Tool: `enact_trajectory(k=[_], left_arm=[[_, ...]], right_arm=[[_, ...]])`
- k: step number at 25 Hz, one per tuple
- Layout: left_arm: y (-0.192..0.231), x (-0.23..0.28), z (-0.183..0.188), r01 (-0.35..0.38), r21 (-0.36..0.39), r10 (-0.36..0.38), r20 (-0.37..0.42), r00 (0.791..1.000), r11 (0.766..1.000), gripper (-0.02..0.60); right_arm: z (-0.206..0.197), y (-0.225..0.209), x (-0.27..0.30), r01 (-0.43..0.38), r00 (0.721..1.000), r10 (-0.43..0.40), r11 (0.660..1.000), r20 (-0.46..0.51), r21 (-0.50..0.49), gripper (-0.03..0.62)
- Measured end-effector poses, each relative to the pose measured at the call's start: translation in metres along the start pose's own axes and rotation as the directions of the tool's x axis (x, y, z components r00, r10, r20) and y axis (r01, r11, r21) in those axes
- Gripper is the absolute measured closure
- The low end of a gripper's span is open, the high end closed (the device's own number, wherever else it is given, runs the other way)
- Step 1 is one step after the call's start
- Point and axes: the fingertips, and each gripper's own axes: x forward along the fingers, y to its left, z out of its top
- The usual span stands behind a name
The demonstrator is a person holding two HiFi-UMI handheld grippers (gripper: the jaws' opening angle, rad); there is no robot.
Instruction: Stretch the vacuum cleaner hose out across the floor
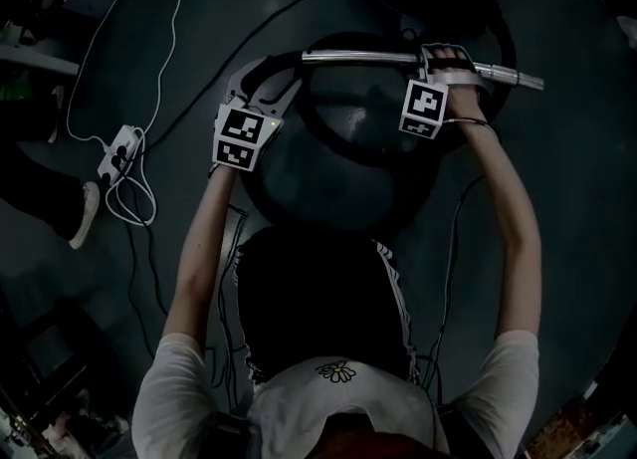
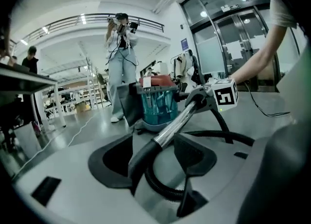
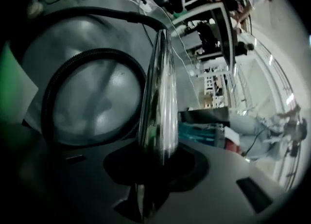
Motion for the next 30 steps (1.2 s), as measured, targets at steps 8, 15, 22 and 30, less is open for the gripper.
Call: enact_trajectory(k=[8,15,22,30], left_arm=[[0.011,-0.032,0.019,-0.002,0.132,0.004,-0.018,1.0,0.991,0.334],[0.028,-0.057,0.003,-0.093,0.304,0.119,-0.07,0.99,0.948,0.336],[0.038,-0.071,-0.027,-0.095,0.217,0.124,-0.126,0.984,0.972,0.37],[0.065,-0.097,-0.049,-0.165,0.15,0.189,-0.164,0.968,0.975,0.37]], right_arm=[[0.101,-0.124,-0.071,0.389,0.896,-0.331,0.906,0.296,-0.166,0.464],[0.195,-0.11,-0.118,0.383,0.841,-0.257,0.905,0.476,-0.188,0.464],[0.222,-0.101,-0.12,0.396,0.823,-0.264,0.901,0.503,-0.176,0.432],[0.172,-0.154,-0.165,0.551,0.727,-0.56,0.821,0.398,0.148,0.295]])
